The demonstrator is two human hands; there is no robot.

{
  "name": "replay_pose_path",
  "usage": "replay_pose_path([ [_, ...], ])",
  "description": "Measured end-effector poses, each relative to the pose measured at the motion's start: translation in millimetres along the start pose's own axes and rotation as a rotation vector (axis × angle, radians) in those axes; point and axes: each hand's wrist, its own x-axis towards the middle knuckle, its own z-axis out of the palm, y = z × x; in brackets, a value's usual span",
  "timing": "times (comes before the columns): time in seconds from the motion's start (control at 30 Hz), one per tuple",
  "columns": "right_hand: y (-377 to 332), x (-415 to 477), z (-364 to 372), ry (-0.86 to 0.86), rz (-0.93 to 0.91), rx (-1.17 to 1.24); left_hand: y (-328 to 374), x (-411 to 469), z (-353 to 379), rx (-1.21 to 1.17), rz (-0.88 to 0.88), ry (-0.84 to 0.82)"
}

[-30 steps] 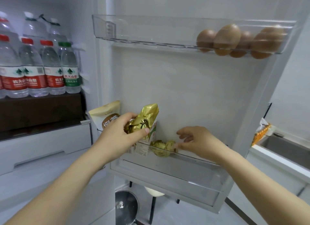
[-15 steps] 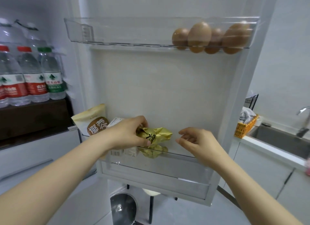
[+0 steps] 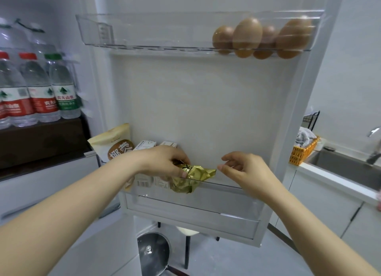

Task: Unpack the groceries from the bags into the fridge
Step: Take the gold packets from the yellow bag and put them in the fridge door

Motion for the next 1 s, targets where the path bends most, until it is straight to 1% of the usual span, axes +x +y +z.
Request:
replay_pose_path([
  [0.13, 1, 0, 1, 0.000, 0.005, 0.003, 5, 4, -3, 0.056, 0.011, -0.039],
  [0.27, 2, 1, 1, -0.004, 0.006, -0.005, 8, 10, -3, 0.024, -0.046, -0.108],
  [0.37, 2, 1, 0, -0.013, 0.008, -0.003, 13, 13, -5, 0.058, -0.077, -0.098],
  [0.43, 2, 1, 0, -0.016, 0.005, -0.006, 20, 16, -4, 0.073, -0.127, -0.092],
  [0.53, 1, 1, 0, -0.018, 0.003, -0.010, 30, 20, -1, 0.219, -0.220, -0.116],
  [0.6, 2, 1, 0, -0.018, 0.004, -0.005, 33, 21, 0, 0.274, -0.256, -0.131],
  [0.87, 2, 2, -2, -0.022, 0.002, -0.009, 27, 22, 4, 0.357, -0.265, -0.025],
  [0.93, 3, 2, -2, -0.024, -0.003, -0.012, 27, 23, 8, 0.408, -0.222, 0.069],
  [1.0, 4, 3, -2, -0.022, -0.003, -0.019, 21, 23, 12, 0.371, -0.167, 0.180],
])
